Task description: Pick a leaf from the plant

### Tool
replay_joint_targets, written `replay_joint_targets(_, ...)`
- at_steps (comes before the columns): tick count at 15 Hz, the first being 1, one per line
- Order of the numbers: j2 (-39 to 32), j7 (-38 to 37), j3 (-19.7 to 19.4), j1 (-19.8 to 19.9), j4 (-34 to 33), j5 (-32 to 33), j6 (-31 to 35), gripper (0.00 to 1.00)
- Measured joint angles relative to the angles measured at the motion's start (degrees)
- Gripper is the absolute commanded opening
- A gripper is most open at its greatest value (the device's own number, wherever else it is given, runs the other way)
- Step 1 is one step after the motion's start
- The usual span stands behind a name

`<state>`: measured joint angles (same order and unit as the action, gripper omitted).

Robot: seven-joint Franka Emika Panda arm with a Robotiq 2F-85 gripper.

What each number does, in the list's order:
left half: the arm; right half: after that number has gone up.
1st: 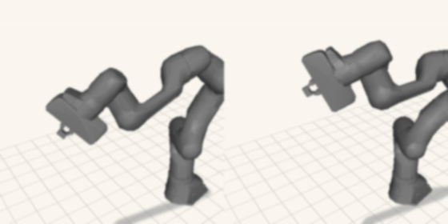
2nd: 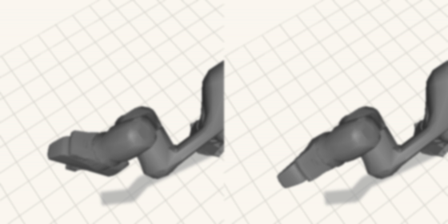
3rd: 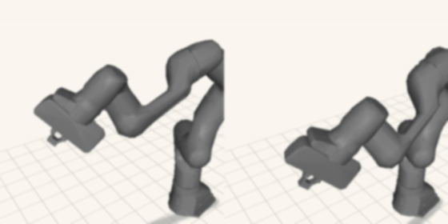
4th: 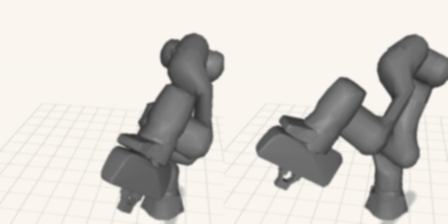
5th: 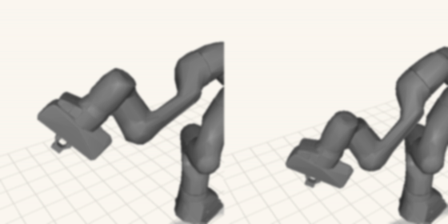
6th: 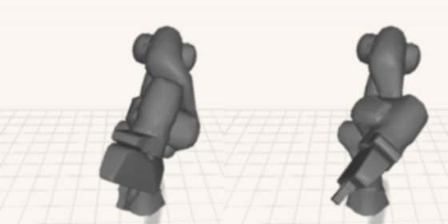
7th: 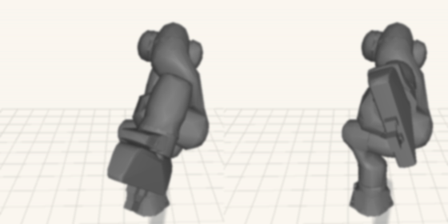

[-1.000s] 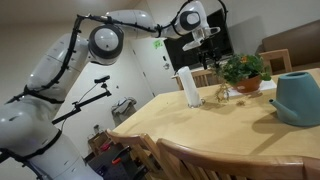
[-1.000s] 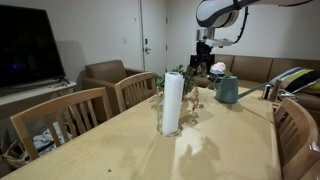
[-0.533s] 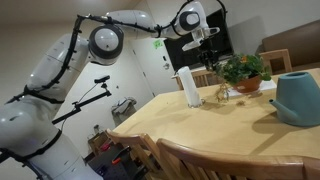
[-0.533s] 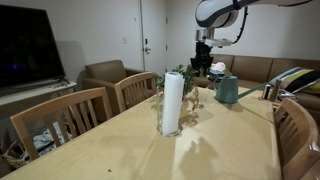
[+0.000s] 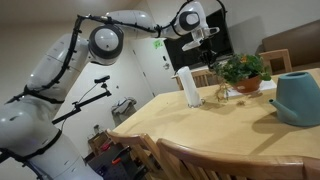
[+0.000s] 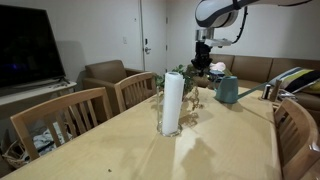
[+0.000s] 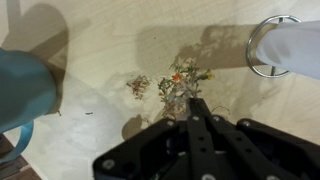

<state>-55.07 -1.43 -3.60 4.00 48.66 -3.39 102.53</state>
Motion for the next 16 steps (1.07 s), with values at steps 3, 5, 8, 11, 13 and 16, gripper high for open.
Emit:
replay_joint_targets(3, 0.11, 0.53, 0.0, -0.03, -0.01, 0.02, 0.14, 0.0)
replay_joint_targets(5, 0.31, 1.5, 0.0, -0.11, 0.0, 0.28, 0.3, 0.0)
replay_joint_targets(8, 0.45, 2.76, 0.0, -0.57, 0.06, 1.22, 0.96, 0.0)
replay_joint_targets(11, 0.46, 3.48, 0.0, -1.35, 0.34, 2.73, 1.46, 0.0)
replay_joint_targets(13, 0.46, 3.6, 0.0, -2.01, 0.93, 3.91, 2.27, 0.0)
replay_joint_targets(16, 0.55, 3.78, 0.0, -3.11, 2.63, 5.81, 4.07, 0.0)
